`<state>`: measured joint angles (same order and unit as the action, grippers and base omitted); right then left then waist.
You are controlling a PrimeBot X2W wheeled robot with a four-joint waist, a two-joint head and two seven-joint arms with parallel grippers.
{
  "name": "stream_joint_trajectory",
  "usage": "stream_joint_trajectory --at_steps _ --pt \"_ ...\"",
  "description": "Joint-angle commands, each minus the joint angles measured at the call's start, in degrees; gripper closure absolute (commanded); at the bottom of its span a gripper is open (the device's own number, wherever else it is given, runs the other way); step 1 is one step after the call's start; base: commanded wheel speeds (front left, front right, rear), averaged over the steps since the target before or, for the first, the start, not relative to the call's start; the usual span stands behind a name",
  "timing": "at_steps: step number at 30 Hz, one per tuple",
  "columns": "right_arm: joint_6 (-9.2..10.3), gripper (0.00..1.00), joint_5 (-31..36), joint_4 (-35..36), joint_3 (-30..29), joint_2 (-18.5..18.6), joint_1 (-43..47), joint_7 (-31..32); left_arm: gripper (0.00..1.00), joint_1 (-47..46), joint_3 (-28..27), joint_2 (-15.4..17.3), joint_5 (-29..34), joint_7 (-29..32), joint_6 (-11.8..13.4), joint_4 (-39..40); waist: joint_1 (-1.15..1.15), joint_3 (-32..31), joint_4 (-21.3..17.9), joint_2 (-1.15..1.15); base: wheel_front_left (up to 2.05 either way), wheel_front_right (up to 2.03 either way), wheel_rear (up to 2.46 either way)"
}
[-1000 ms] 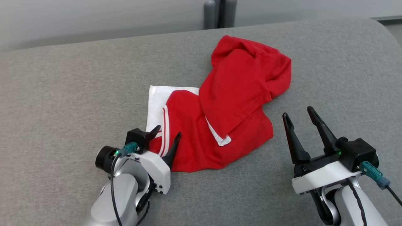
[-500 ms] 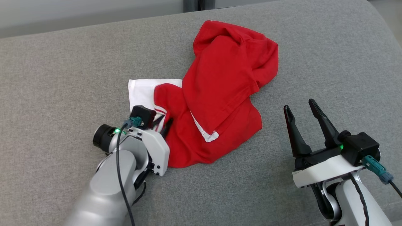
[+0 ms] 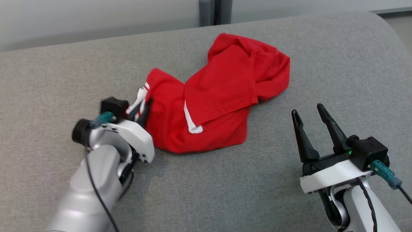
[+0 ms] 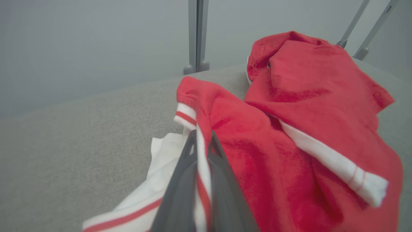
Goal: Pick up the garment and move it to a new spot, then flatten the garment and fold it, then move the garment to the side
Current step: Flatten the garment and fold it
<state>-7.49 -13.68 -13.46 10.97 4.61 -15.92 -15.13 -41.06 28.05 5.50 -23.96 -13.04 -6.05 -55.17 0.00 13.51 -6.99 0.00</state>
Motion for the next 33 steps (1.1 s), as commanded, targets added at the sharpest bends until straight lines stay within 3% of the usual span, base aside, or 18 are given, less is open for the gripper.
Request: stream_joint_trajectory --at_steps 1,6,11,18,26,33 --pt "-0.01 0.00 0.09 -0.19 -0.18 0.19 0.40 -0.03 1.00 -1.23 -0.89 1.10 -0.47 -0.80 0.09 0.98 0.00 -1.15 0.88 0.00 0.00 0.00 0.00" --pt "-0.01 0.00 0.13 -0.67 0.02 0.17 1.06 -0.03 1.00 -2.45 -5.91 5.80 -1.70 -2.14 1.96 7.72 0.00 -3.59 2.41 0.00 0.00 0.00 0.00" --pt "-0.01 0.00 0.09 -0.81 -0.20 -0.01 1.78 -0.03 1.00 -1.08 -12.45 12.19 -0.81 -2.19 4.37 21.27 0.00 -5.57 3.95 0.00 0.00 0.00 0.00" --pt "-0.01 0.00 0.15 -0.68 -0.23 -0.22 1.83 -0.03 1.00 -2.89 -17.76 19.84 -1.36 -1.19 6.43 29.58 0.00 -5.80 5.31 0.00 0.00 0.00 0.00" --pt "-0.01 0.00 0.26 -0.46 -0.08 0.01 1.14 -0.03 1.00 -5.02 -22.37 26.13 -3.61 2.67 7.16 32.72 0.00 -4.40 6.28 0.00 0.00 0.00 0.00" --pt "-0.01 0.00 0.10 -0.31 -0.05 0.64 0.70 -0.03 1.00 -3.64 -21.58 28.18 -3.31 4.95 6.02 30.69 0.00 -3.27 6.77 0.00 0.00 0.00 0.00"
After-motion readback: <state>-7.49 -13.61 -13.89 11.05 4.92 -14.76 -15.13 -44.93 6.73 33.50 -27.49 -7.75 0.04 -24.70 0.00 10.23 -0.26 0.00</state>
